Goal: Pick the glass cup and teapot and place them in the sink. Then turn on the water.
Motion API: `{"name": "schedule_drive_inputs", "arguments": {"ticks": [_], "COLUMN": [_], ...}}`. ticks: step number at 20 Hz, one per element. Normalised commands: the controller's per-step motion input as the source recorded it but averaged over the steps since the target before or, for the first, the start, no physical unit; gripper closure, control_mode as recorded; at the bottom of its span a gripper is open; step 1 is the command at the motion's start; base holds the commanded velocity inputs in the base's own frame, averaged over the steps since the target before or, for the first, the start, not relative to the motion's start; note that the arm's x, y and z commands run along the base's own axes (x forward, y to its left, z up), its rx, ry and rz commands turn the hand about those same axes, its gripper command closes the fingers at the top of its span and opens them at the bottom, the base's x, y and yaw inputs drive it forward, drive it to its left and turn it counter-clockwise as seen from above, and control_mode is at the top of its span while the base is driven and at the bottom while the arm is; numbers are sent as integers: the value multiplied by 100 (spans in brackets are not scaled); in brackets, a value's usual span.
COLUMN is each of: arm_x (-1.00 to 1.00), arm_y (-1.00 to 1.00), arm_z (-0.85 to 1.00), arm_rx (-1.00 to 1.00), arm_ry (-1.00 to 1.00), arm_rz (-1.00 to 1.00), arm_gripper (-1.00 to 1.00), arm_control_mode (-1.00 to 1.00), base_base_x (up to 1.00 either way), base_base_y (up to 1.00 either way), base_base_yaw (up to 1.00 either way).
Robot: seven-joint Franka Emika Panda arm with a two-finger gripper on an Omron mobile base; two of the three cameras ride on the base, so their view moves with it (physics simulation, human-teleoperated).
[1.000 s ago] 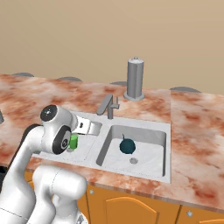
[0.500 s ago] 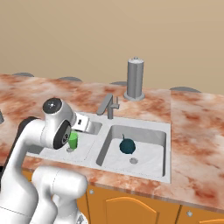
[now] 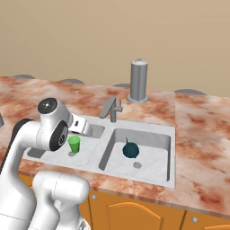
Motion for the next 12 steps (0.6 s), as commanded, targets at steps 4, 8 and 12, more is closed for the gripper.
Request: {"name": "schedule_drive_inputs", "arguments": {"ticks": [4, 8, 12], "arm_x": [0, -9, -16], "arm_y": [0, 0, 0], "arm_z": [0, 0, 0], "arm_rx": [0, 0, 0], "arm_ry": [0, 0, 0], "arm_rz": [0, 0, 0], "arm_gripper": [-100, -100, -100], "arm_control_mode": [-100, -100, -100], "base_base_x": [0, 0, 0], "base_base_y": [0, 0, 0], "base_base_yaw": [0, 0, 0]}}
